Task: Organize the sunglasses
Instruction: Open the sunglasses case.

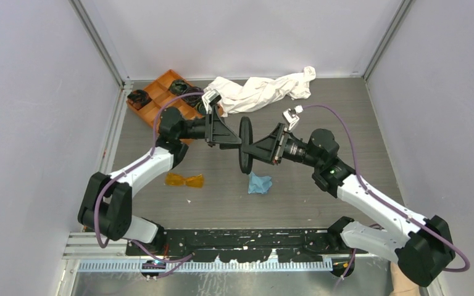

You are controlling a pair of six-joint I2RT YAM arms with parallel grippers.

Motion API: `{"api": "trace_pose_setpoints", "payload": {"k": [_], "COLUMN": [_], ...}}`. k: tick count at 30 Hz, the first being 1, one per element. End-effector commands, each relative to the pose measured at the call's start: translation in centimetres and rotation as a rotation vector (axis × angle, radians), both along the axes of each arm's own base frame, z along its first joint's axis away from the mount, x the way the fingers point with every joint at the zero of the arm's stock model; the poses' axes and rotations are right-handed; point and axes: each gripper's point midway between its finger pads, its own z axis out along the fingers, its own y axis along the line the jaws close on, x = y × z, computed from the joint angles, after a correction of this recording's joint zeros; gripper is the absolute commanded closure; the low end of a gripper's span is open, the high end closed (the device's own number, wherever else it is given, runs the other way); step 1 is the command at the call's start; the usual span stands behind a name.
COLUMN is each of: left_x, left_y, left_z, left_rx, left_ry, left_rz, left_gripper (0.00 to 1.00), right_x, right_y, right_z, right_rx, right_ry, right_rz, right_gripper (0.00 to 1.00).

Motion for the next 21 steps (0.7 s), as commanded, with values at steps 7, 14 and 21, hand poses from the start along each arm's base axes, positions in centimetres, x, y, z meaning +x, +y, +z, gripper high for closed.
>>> {"api": "trace_pose_setpoints", "payload": {"k": [7,14,21], "left_x": [-0.2,-1.7,-1.8], "left_y": [1.6,0.1,-0.7], "left_z": [-2.6,-3.0,-3.5], "left_rx": [0.179,0.114,0.113], "left_ry": [-0.18,-0.113,-0.081], "left_rz": [0.331,0.194,0.129], "left_gripper": [0.0,0.02,0.03], "right_x": [2.5,2.9,2.7], "right_y": [-2.9,-2.5,-1.8], "right_z": [-0.7,0.0,1.3], "right_rx": [-0.018,0.027,0.071], "right_ry": [0.07,0.067,0.047], "right_rz": [-0.283,-0.273,-0.23], "right_gripper": [0.99,0.99,1.0]}}
